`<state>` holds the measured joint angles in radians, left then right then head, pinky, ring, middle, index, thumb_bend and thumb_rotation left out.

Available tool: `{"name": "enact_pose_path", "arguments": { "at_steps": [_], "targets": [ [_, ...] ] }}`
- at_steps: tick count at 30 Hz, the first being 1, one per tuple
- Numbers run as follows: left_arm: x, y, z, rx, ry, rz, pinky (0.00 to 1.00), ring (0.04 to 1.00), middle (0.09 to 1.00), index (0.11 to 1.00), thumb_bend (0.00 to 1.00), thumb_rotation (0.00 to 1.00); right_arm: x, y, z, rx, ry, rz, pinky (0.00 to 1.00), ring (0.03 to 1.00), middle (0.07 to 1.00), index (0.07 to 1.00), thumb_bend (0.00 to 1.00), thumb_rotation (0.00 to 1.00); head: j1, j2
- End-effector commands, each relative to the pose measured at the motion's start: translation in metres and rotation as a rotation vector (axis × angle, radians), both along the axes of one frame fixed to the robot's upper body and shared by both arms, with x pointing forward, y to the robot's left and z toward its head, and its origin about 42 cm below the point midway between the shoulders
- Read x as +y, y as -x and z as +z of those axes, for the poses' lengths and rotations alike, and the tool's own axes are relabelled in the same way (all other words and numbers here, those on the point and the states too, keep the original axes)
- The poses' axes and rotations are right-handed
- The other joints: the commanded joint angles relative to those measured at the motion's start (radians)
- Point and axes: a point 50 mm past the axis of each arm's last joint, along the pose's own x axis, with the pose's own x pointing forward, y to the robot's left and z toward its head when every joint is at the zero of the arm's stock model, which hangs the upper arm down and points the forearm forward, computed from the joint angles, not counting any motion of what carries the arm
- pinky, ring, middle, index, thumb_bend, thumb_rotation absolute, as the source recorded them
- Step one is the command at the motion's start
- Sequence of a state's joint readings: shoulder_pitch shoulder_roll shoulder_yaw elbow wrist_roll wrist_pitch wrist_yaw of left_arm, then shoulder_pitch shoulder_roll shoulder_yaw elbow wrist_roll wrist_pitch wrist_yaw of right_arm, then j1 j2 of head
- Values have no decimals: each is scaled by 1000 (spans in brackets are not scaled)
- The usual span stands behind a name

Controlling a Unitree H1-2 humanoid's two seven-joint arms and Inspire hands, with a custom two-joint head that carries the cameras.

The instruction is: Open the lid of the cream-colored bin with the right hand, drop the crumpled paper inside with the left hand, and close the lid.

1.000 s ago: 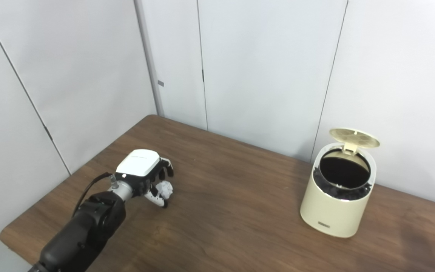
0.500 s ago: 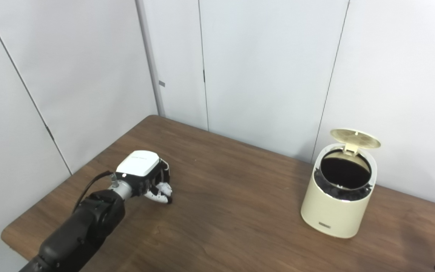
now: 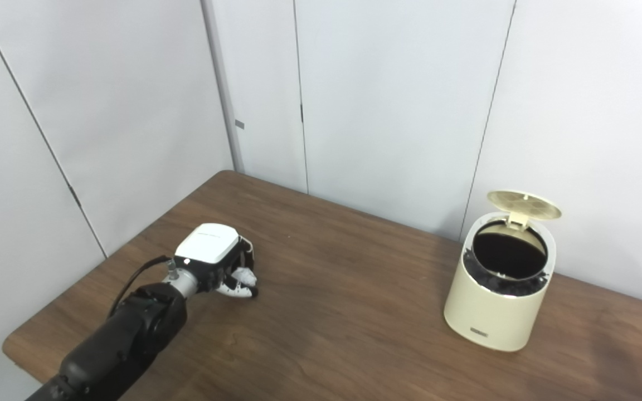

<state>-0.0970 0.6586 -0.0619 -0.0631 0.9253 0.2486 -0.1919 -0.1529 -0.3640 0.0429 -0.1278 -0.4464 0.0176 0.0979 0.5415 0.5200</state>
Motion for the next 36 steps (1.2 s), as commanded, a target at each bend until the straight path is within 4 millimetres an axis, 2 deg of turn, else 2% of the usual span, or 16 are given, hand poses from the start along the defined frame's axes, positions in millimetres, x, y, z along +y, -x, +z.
{"name": "enact_pose_path", "arguments": {
  "at_steps": [1, 3, 5, 7, 8, 9, 10, 11, 14, 21, 26, 29, 32, 36],
  "targets": [
    [4, 0, -5, 48, -17, -9, 327, 369, 475, 527, 499, 0, 1, -5, 19, -76, 6, 17, 672, 952, 1000, 993, 798, 621, 0, 1],
    [4, -1, -1, 36, -15, -12, 334, 371, 479, 525, 499, 0, 1, -6, 18, -74, 0, 19, 677, 955, 1000, 993, 798, 618, -2, -1],
    [0, -1, 9, 15, -20, -22, 335, 372, 478, 527, 499, 0, 1, -7, 18, -70, -10, 21, 640, 963, 1000, 990, 802, 615, -3, -2],
    [-4, -1, 20, -12, -23, -28, 289, 357, 451, 533, 496, 0, 1, -7, 18, -68, -16, 21, 542, 965, 1000, 985, 809, 610, -6, -3],
    [-6, -1, 26, -24, -20, -28, 270, 382, 472, 512, 500, 0, 1, -7, 18, -68, -17, 20, 334, 972, 1000, 990, 815, 617, -6, -3],
    [-9, -1, 32, -38, -20, -35, 256, 395, 483, 500, 502, 0, 1, -8, 17, -67, -19, 19, 171, 974, 1000, 995, 818, 622, -7, -3],
    [-10, -1, 38, -53, -23, -45, 228, 404, 487, 493, 504, 0, 1, -8, 17, -68, -19, 19, 70, 969, 1000, 997, 823, 627, -7, -3],
    [-11, -1, 42, -66, -23, -54, 225, 404, 491, 491, 504, 0, 1, -8, 17, -68, -20, 18, 35, 968, 1000, 998, 820, 625, -7, -3],
    [-18, -1, 62, -107, -23, -78, 290, 358, 463, 535, 495, 0, 2, -9, 17, -70, -17, 19, 3, 968, 1000, 1000, 803, 612, -8, -4],
    [-35, -3, 100, -189, -44, -122, 341, 369, 476, 515, 499, 0, 5, -9, 16, -63, -5, 12, 0, 986, 1000, 1000, 790, 580, -18, -5],
    [-48, -5, 122, -220, -73, -155, 266, 352, 445, 535, 495, 0, 7, -10, 14, -69, -8, 11, 0, 988, 1000, 1000, 779, 565, -41, -7],
    [-55, -7, 131, -263, -81, -199, 234, 392, 495, 492, 502, 0, 9, -11, 11, -73, -10, 8, 0, 978, 1000, 998, 780, 549, -78, -11],
    [-67, -13, 143, -327, -65, -268, 205, 393, 498, 487, 503, 0, 13, -12, 9, -73, -17, 4, 0, 972, 1000, 987, 757, 472, -113, -11],
    [-83, -24, 155, -391, -56, -336, 227, 331, 448, 535, 491, 0, 20, -13, 9, -63, -24, 10, 0, 960, 1000, 976, 760, 424, -179, -13]
  ]
}}
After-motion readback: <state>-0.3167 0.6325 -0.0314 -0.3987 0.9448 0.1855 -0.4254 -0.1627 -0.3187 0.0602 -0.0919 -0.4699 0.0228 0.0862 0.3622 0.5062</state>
